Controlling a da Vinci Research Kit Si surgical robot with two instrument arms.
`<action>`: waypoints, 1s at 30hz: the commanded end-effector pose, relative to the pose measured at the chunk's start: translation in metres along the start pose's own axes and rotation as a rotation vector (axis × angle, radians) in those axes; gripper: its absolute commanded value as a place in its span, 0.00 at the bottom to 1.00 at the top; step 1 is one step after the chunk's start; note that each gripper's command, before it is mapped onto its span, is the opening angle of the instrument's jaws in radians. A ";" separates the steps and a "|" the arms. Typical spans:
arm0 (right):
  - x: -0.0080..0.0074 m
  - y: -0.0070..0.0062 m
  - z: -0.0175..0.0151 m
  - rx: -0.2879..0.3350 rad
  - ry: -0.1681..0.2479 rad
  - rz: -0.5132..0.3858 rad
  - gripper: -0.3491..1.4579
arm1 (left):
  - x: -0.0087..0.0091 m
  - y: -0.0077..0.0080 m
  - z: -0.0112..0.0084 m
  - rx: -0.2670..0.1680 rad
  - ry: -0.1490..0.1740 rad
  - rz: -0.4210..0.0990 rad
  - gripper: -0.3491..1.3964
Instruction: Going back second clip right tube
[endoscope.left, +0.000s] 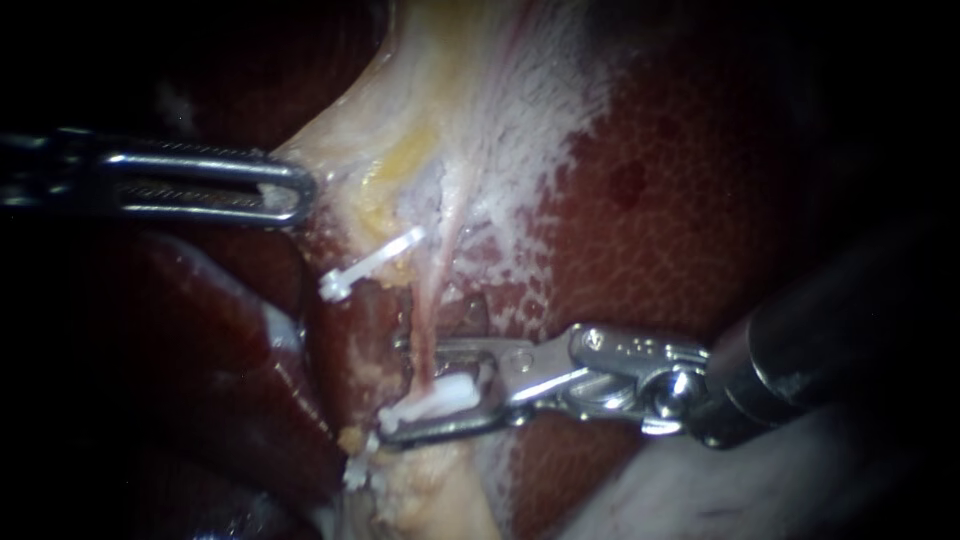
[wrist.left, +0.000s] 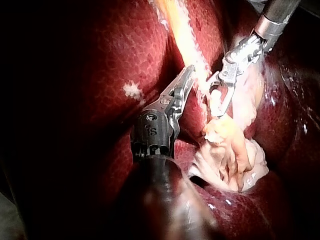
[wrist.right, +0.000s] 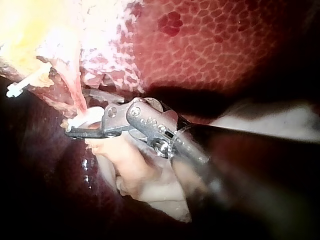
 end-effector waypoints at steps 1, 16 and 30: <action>-0.0001 0.0001 -0.0002 0.014 -0.006 -0.001 0.52 | 0.0000 0.0000 0.0000 0.001 0.000 0.000 0.00; -0.0006 -0.0007 -0.0029 0.098 -0.032 -0.002 0.52 | 0.0001 0.0018 -0.0004 0.009 0.004 0.002 0.00; -0.0003 -0.0010 -0.0034 0.123 -0.026 -0.069 0.52 | 0.0002 0.0021 -0.0005 0.009 0.004 0.002 0.00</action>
